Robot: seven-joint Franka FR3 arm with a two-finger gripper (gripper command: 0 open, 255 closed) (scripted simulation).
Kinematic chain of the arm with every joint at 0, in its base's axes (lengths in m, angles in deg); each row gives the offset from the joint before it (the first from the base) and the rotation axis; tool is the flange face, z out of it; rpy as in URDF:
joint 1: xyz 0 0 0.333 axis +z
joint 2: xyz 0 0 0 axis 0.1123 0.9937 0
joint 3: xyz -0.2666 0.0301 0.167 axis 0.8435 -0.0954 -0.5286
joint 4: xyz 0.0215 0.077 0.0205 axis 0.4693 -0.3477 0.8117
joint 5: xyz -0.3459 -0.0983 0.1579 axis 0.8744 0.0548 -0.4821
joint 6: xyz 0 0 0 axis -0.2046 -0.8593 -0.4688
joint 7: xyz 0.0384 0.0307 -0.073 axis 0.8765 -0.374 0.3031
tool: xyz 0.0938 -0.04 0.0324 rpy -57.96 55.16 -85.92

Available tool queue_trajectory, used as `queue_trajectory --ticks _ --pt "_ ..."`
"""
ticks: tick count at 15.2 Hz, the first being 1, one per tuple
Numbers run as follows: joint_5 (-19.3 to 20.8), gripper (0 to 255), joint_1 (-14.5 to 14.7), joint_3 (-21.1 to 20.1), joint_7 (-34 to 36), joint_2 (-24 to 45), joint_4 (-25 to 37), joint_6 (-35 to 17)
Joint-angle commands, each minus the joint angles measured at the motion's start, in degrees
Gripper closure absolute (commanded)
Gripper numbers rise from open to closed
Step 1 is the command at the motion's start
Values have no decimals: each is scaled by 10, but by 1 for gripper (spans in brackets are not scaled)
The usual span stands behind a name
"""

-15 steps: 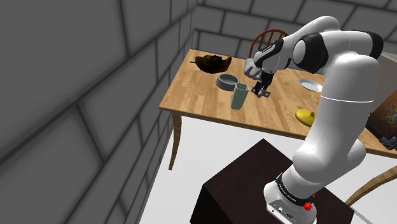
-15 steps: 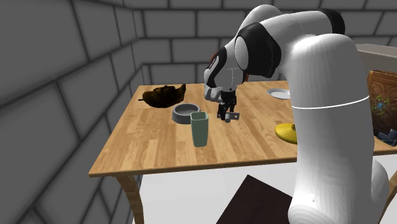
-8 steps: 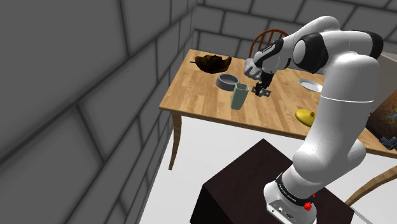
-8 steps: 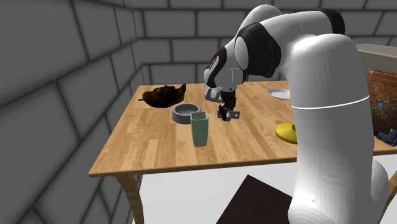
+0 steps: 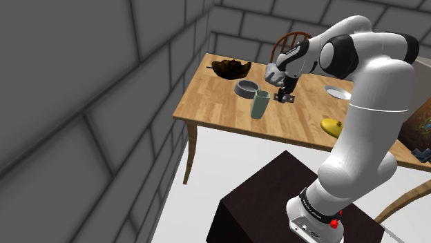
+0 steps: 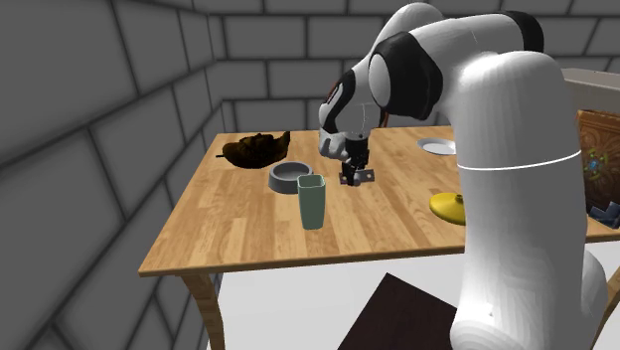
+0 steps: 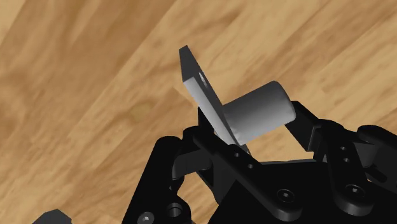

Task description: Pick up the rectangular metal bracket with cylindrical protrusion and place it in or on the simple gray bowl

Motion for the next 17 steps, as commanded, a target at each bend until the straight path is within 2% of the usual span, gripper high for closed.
queue_trajectory --ticks 1,17 --pt "4 255 2 3 2 -8 5 11" --pt "36 255 12 17 18 -60 62 116"
